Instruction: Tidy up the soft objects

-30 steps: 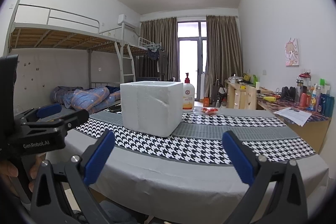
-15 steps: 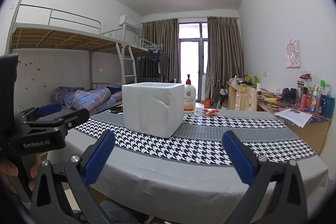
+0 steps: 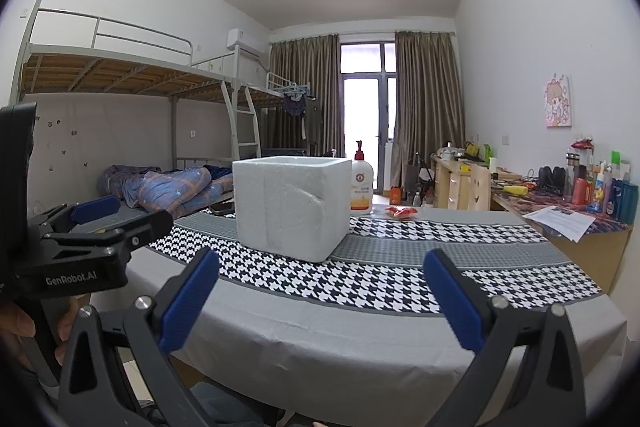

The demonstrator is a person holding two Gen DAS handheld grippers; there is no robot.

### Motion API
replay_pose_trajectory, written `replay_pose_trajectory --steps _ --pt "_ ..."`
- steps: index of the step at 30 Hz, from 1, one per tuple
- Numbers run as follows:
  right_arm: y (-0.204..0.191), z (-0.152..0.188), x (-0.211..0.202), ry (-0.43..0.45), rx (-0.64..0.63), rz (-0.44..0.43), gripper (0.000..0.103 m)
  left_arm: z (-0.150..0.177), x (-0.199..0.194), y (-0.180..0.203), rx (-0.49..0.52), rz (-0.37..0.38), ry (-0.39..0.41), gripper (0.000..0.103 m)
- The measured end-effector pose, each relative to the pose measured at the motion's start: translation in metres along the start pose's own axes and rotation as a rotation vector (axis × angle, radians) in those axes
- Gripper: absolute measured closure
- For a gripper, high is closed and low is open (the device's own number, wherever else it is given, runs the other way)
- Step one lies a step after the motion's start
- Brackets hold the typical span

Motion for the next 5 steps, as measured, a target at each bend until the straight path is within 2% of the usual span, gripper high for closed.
replay_pose_trajectory --steps 5 --pt "0.0002 0.0004 0.0001 0.002 -0.002 0.001 0.000 0.0013 -0.0011 0.0006 0.005 -0.002 0.007 0.001"
Point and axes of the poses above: each gripper's, at about its wrist camera, not at the fingertips, and x roughly the way its jaws point, y to its right, z to its underside, the point moved 1 cm from there along x, roughly the way its jaws point, and after that the axes turned 3 degrees about z, right-handed, at the moved point
